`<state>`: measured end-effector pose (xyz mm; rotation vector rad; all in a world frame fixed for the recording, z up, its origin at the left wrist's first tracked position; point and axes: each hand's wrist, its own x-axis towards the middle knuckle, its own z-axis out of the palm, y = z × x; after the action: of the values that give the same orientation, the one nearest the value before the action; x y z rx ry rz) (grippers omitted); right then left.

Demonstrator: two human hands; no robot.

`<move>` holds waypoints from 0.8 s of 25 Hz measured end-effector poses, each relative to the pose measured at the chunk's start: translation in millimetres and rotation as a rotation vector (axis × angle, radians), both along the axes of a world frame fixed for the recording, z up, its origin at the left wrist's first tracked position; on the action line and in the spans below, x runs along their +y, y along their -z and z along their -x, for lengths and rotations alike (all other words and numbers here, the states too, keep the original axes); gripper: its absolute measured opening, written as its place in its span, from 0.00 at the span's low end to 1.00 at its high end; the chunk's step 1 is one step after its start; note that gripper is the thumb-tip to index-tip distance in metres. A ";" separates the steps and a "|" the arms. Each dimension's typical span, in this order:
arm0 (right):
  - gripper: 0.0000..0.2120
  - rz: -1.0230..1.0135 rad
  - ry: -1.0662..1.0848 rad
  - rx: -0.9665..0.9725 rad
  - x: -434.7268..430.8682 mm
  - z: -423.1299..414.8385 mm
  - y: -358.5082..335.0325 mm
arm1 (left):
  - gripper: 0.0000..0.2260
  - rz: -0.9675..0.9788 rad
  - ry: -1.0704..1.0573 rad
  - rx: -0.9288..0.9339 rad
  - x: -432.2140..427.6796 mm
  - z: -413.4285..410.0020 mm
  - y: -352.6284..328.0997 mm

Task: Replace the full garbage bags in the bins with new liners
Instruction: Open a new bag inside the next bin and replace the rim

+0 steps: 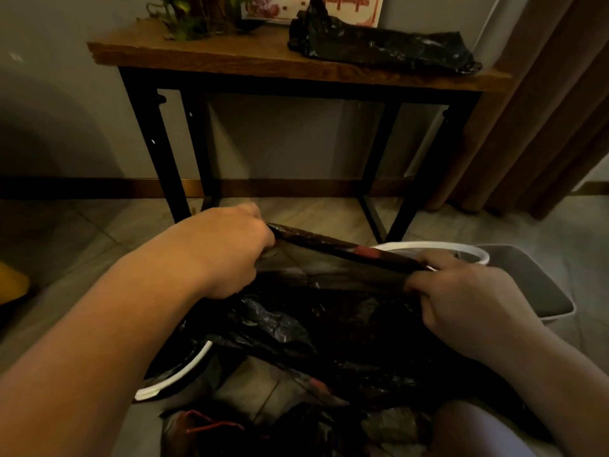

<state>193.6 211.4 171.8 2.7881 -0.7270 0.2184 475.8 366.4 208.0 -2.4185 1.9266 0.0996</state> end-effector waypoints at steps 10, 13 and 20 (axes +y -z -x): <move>0.08 0.005 0.232 -0.099 5.8 13.2 34.6 | 0.18 -0.050 0.042 0.004 2.3 21.5 19.3; 0.11 -0.033 0.220 -0.138 3.7 18.8 40.9 | 0.16 -0.044 0.112 0.064 1.6 25.3 24.0; 0.07 -0.006 0.373 0.001 9.1 26.0 51.1 | 0.07 -0.089 -0.011 -0.096 4.8 37.1 40.9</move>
<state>167.6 220.6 120.7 2.5923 -1.2259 0.1423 438.7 371.2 167.2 -2.3329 1.8290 0.0670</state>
